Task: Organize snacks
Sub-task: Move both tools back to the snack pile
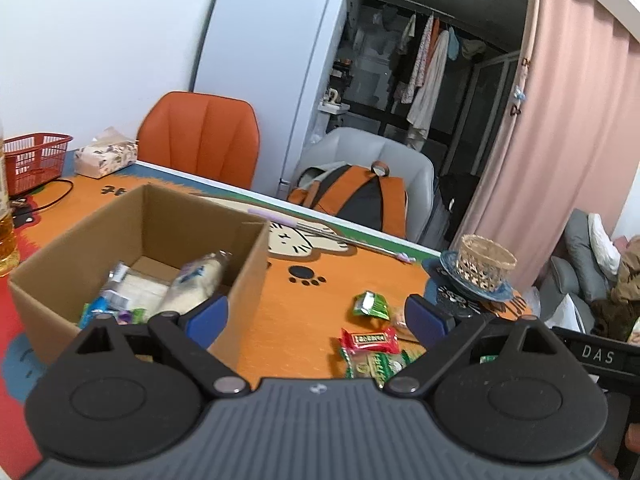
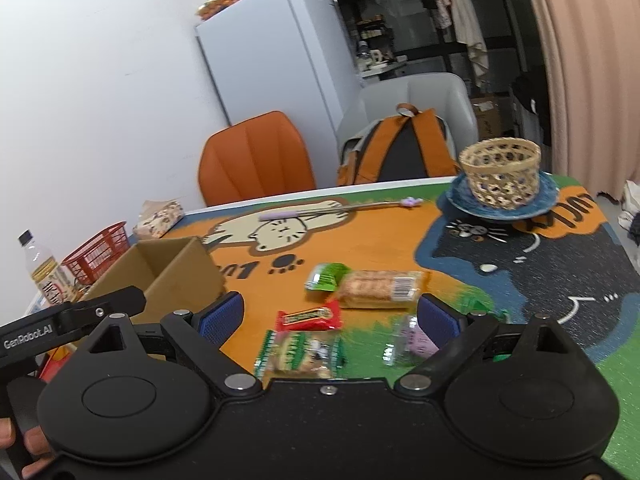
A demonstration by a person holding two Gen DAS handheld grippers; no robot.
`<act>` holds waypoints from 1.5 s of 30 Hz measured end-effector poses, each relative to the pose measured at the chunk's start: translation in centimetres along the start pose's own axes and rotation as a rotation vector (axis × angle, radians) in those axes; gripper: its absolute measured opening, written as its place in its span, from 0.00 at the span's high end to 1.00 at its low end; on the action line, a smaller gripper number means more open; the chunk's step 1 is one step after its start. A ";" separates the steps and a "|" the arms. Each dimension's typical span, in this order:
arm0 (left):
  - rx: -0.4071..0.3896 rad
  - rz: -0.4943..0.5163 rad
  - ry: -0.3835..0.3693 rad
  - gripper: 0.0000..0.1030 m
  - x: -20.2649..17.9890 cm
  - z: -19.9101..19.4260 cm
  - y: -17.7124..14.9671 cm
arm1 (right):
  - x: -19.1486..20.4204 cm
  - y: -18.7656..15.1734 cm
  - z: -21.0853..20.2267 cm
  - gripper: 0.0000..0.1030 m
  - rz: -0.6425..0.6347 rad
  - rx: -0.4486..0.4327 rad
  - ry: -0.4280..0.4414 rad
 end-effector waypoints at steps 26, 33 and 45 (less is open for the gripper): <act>0.146 0.064 -0.008 0.10 -4.4 6.2 -4.9 | -5.4 -2.6 3.1 0.17 0.022 0.079 -0.074; 0.165 0.057 -0.003 0.10 -4.8 7.6 -5.5 | -5.0 -2.8 4.6 0.30 0.025 0.106 -0.045; 0.201 0.041 0.022 0.10 -4.8 9.8 -6.9 | -5.6 -3.9 7.0 0.34 0.018 0.148 -0.078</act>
Point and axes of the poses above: each gripper's, at about its wrist camera, not at the fingertips, and z roughly the way its jaws point, x to its left, y to its top, the point moved 4 cm from there along z, roughly the way its jaws point, and after that the axes turned 8 degrees about -x, right-handed, at the moved point
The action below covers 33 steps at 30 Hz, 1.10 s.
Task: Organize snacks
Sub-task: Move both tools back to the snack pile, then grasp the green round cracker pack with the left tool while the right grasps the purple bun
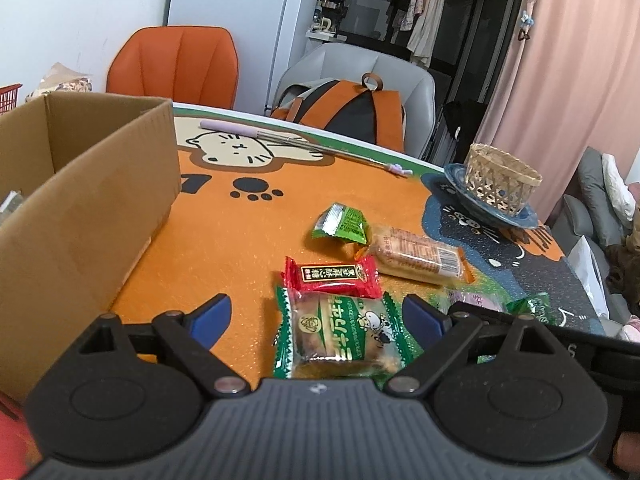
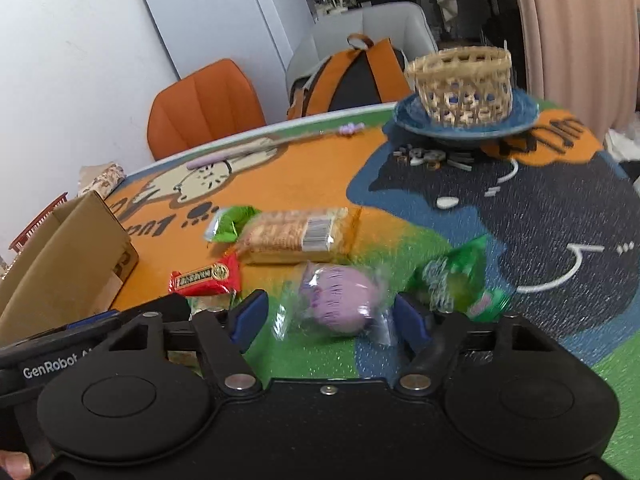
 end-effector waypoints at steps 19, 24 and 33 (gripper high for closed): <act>0.034 0.059 -0.018 0.45 -0.3 0.8 -1.0 | 0.4 0.1 -0.3 0.65 -0.011 -0.005 0.008; 0.040 0.045 -0.036 0.53 -0.1 0.2 -0.9 | 1.3 0.3 -0.9 0.65 -0.016 -0.015 0.024; -0.029 0.027 -0.055 0.53 0.5 -2.4 0.9 | 2.5 1.2 -2.1 0.65 -0.022 -0.047 0.041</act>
Point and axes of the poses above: each gripper's, at about its wrist camera, not at the fingertips, and z roughly the way its jaws point, x to its left, y to its top, the point moved 4 cm from there along z, roughly the way its jaws point, and after that the axes turned 8 degrees about -x, right-handed, at the moved point
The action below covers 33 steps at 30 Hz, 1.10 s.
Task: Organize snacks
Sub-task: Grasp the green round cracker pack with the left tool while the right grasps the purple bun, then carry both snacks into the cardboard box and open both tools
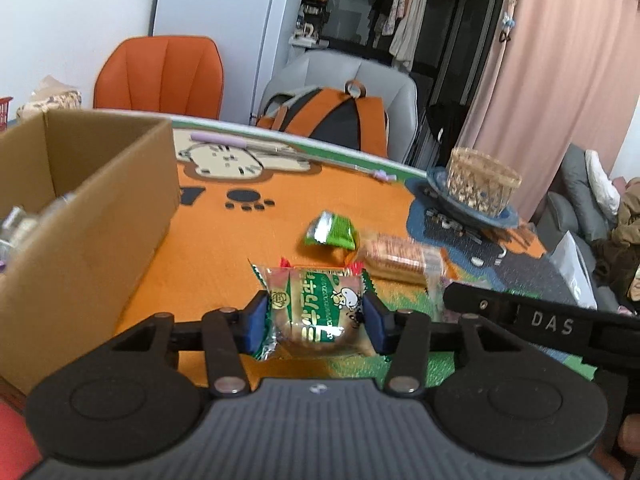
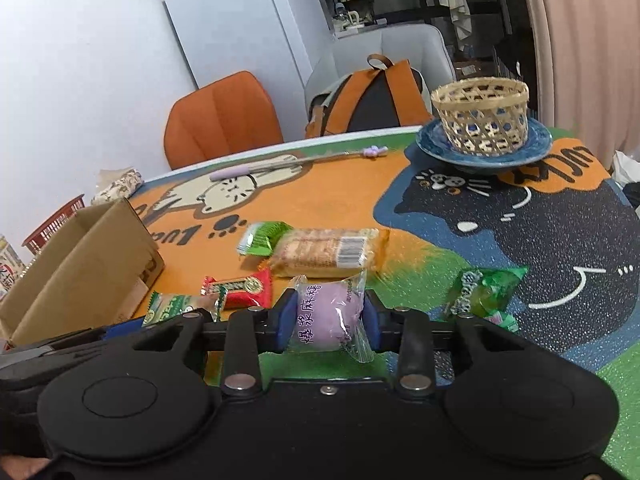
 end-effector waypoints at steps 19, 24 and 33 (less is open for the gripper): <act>-0.164 -0.050 0.044 0.53 3.9 -5.8 5.6 | 5.9 2.8 -1.1 0.65 -0.050 -0.077 0.090; -0.189 -0.065 0.065 0.53 5.2 -6.9 6.3 | 7.7 3.1 -1.2 0.65 -0.061 -0.087 0.119; -0.215 -0.088 0.104 0.53 7.8 -8.2 7.0 | 10.4 3.6 -1.4 0.65 -0.082 -0.099 0.156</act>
Point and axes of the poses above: each gripper's, at about its wrist camera, not at the fingertips, and z roughly the way its jaws point, x to its left, y to its top, the point moved 4 cm from there along z, roughly the way its jaws point, and after that the axes turned 8 degrees about -x, right-handed, at the moved point
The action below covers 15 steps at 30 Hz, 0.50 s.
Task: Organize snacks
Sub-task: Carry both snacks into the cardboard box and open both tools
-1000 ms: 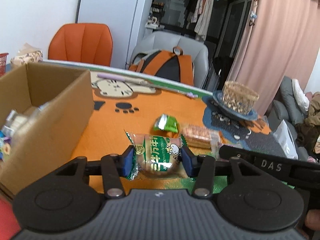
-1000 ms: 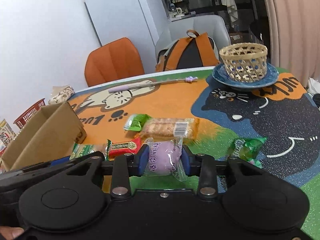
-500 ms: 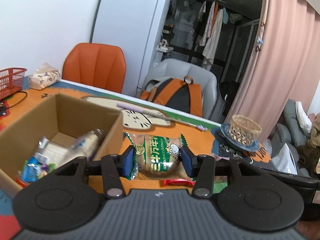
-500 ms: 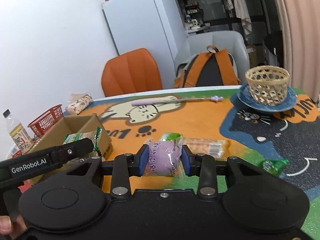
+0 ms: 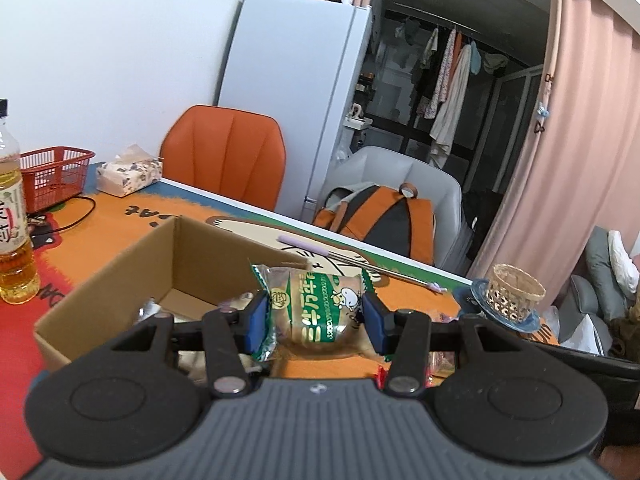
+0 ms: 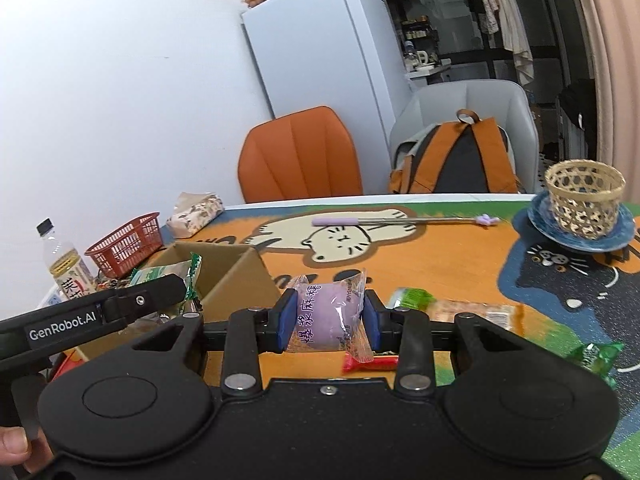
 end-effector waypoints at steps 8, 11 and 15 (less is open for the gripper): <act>-0.012 -0.026 0.040 0.53 2.6 -0.5 0.6 | 2.3 0.5 0.7 0.65 -0.020 -0.003 0.030; -0.011 -0.038 0.058 0.53 3.7 -0.7 0.7 | 3.3 0.5 1.1 0.65 -0.027 0.000 0.044; -0.006 -0.053 0.075 0.53 5.1 -0.8 0.7 | 4.7 0.5 1.6 0.65 -0.040 0.005 0.061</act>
Point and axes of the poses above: each gripper's, at about its wrist camera, not at the fingertips, and z roughly the way its jaws point, x to its left, y to its top, the point moved 4 cm from there along z, roughly the way its jaws point, and after that the axes turned 8 degrees about -x, right-handed, at the moved point
